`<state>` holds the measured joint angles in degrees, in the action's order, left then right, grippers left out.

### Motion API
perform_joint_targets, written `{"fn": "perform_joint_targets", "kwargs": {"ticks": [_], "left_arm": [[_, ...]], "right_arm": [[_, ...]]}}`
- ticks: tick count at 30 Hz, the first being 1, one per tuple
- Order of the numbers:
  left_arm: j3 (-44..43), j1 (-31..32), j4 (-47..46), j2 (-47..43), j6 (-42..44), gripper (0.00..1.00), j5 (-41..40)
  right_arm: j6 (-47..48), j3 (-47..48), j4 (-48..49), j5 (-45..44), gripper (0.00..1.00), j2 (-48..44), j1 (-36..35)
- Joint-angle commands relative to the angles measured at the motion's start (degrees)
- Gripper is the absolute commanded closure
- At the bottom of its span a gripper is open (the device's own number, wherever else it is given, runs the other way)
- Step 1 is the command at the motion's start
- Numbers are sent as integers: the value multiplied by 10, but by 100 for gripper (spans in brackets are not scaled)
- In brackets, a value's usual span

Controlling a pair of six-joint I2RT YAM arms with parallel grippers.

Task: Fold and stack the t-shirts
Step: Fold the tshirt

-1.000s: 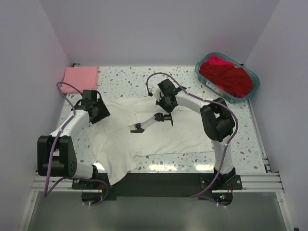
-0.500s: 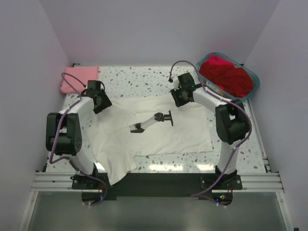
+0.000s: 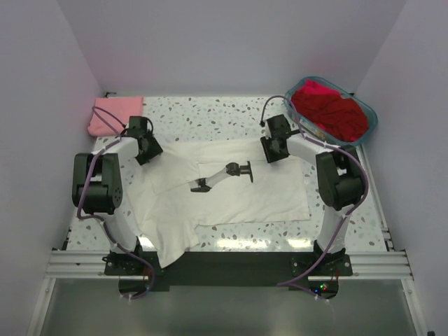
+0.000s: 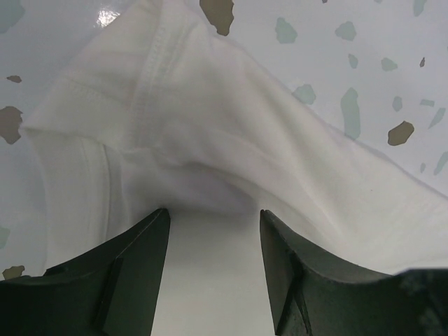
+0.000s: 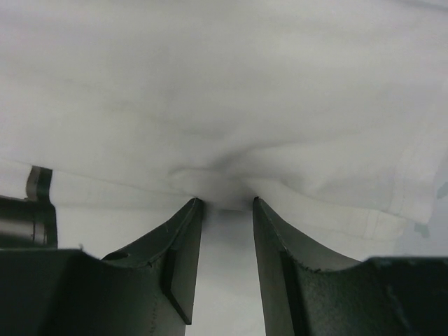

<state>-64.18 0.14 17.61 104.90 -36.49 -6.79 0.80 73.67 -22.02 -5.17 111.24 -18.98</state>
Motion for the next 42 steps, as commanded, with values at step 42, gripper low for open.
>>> {"fn": "perform_joint_targets", "kwargs": {"ticks": [42], "left_arm": [[-217,-19,9,143,-11,28,64]], "right_arm": [[-67,377,-47,51,50,187,106]]}}
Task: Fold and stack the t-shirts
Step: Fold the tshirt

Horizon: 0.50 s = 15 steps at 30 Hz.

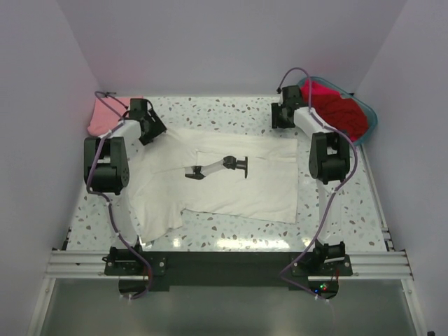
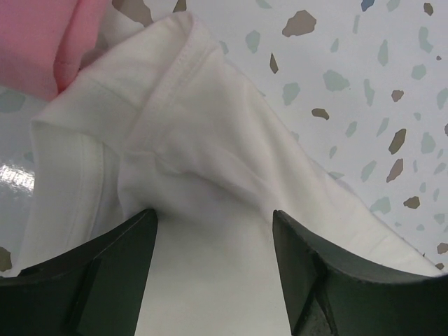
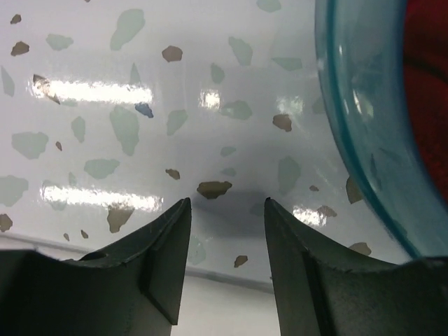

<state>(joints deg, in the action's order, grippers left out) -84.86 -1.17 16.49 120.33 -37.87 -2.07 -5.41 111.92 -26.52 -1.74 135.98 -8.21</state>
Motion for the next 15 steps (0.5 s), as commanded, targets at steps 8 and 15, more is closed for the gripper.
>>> {"fn": "perform_joint_targets", "kwargs": {"ticks": [8,15], "left_arm": [[48,2,21,-144,14,23,-10],[145,7,54,-290,27,22,-64]], "right_arm": [[-70,-163,3,16,50,-198,-3],[-115,-296,14,28,58,-241,-3]]}}
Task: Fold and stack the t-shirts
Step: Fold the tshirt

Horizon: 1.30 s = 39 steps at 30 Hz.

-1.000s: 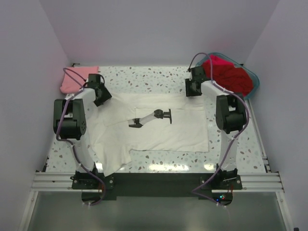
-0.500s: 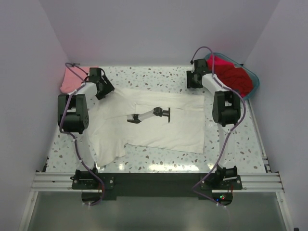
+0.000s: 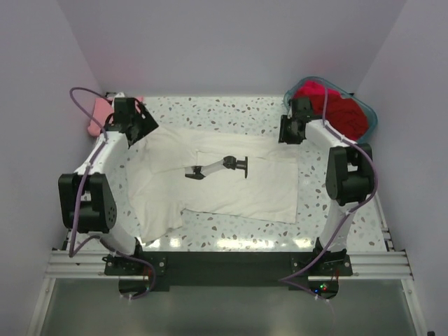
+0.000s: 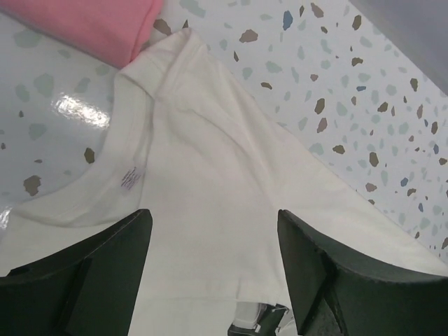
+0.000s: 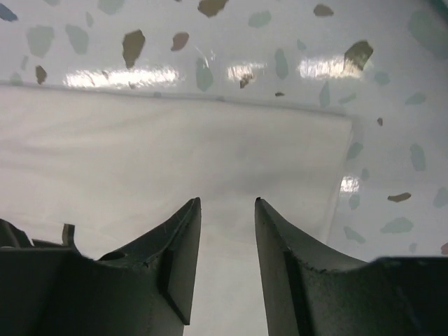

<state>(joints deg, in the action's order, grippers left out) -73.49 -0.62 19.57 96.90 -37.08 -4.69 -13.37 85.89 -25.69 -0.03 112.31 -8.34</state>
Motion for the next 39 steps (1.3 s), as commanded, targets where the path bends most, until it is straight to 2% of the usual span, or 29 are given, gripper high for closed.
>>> {"fn": "perform_joint_targets", "kwargs": {"ticks": [1,5,13,22,26,29,34,39], "left_arm": [[54,2,31,-71,29,22,-44],[109,2,57,-157,41,22,-64],[213,2,102,-261,35,22,-87],[264,-2,105,-296,8,20,-45],[285,-2,104,-304,3,20,-38],[300,-3,105,-300,0,20,-32],[316,-3,132,-283,-21,23,-46],[344,-3,123,-281,-29,32,-55]], "right_arm": [[-41,-41,7,10,60,-2,-2],[-40,-53,36,2,69,13,-3],[-18,19,-4,-37,76,105,2],[6,176,-56,-66,76,204,9],[26,260,-66,-60,71,229,9],[28,280,-62,-36,65,209,9],[5,199,-45,-1,56,100,1],[-7,12,-30,7,54,-53,-16]]}}
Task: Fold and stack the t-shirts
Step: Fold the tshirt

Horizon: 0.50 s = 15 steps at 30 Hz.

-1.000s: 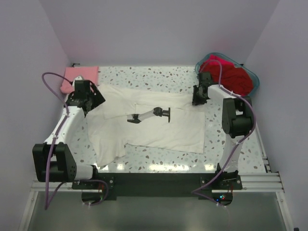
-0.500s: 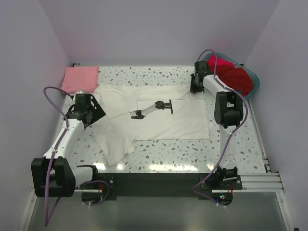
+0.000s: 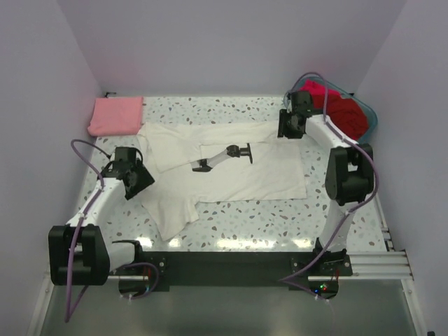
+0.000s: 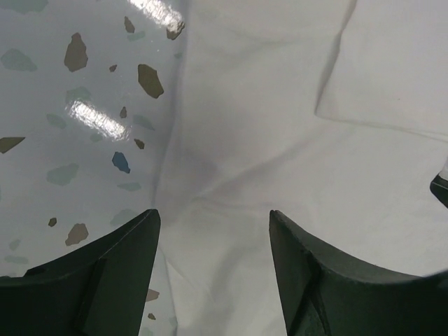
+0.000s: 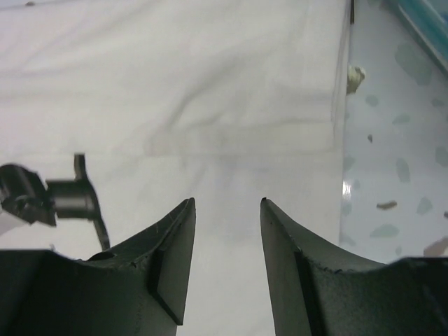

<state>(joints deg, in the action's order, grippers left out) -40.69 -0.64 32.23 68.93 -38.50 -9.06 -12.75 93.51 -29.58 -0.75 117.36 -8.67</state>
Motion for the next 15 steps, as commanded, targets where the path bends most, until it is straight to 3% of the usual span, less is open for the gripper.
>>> {"fn": "perform_joint_targets", "kwargs": {"ticks": [1,5,15], "left_arm": [[22,-3,-7,-2,-19,33,-15],[43,-8,-23,10,-20,39,-22],[73,-16,-68,46,-10,44,-30]], "right_arm": [[-17,-89,8,16,54,-121,-14],[-22,-212,-2,13,54,-207,-14],[-54,-379,-23,9,54,-354,-14]]}}
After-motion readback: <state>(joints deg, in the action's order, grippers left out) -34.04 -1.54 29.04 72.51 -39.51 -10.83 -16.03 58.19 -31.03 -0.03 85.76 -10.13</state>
